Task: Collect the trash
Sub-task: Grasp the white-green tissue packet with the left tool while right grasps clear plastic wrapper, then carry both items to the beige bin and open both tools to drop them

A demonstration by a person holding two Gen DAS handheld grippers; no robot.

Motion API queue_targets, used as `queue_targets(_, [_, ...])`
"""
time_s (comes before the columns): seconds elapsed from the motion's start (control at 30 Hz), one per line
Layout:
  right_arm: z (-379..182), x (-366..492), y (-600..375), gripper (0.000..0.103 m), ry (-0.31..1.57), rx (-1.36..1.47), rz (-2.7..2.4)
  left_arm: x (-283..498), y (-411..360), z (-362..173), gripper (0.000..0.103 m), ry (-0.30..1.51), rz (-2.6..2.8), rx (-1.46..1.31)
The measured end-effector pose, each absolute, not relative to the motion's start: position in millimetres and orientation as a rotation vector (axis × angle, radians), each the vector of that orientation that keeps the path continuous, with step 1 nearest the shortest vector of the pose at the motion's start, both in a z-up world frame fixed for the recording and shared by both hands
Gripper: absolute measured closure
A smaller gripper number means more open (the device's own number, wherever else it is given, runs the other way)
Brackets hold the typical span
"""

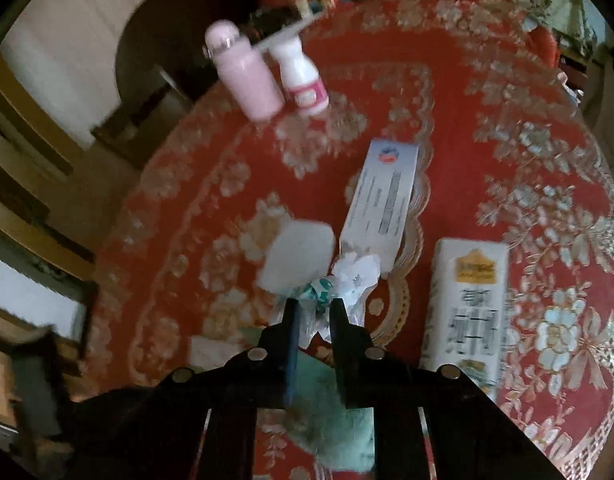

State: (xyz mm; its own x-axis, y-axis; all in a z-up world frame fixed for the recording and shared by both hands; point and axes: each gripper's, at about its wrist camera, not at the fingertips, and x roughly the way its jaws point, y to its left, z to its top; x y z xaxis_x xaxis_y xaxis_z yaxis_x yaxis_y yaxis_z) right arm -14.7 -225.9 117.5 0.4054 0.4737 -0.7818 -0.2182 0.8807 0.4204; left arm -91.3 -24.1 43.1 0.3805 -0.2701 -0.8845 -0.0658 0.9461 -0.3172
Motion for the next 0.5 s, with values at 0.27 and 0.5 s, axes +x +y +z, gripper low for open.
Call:
queue_targets(0.27, [141.6,-42.4,-263.4,0.089,1.026,0.340,0.448,-93.2,-26.0,75.3,0.098,1.133,-0.192,-0.307])
queue_targets(0.5, [144.1,-66.7,-312.9,0.089,1.009,0.381,0.359,-92.4,-54.4,112.8,0.098,1.076,-0.294,-0.288])
